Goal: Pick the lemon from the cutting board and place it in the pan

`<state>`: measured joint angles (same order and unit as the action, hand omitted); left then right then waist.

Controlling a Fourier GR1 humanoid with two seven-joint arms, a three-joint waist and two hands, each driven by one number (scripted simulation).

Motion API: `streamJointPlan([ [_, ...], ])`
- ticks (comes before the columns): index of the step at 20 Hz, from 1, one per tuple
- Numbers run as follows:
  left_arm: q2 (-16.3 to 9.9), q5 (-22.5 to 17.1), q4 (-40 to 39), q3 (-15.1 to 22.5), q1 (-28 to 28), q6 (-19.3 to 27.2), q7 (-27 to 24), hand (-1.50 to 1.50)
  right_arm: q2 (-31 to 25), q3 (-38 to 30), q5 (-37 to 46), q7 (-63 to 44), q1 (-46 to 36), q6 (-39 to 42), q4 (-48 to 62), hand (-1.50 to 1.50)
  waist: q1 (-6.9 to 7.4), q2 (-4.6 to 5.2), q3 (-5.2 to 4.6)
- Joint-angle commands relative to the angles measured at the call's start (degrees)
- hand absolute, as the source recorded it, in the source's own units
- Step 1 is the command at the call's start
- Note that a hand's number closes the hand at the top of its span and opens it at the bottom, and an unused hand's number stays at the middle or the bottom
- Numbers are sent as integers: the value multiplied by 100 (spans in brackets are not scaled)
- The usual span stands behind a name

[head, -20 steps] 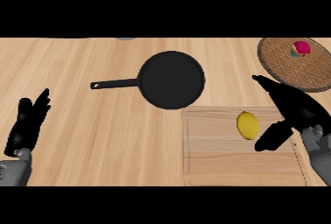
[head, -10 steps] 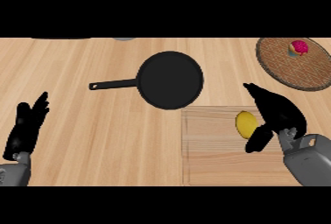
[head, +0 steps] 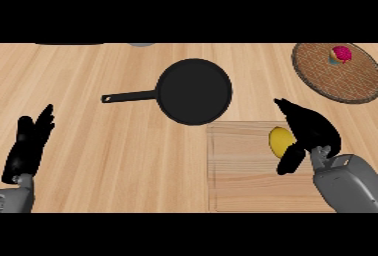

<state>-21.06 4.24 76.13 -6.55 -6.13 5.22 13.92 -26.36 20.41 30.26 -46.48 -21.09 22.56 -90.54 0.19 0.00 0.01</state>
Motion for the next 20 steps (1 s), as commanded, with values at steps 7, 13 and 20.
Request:
streamJointPlan([
  [7, 40, 13, 27, -310, 203, -348, -221, 0, 220, -670, 611, 863, 48, 328, 593, -150, 4, -1, -1],
  [13, 160, 186, -503, -361, -246, -303, -263, 0, 796, -578, 1210, 1050, 157, -146, 1204, -150, -6, 7, -1],
  [20, 287, 355, -440, -408, -265, -254, -234, 0, 1002, -683, 1579, 1095, 52, 276, 1236, 150, -9, 2, -2],
])
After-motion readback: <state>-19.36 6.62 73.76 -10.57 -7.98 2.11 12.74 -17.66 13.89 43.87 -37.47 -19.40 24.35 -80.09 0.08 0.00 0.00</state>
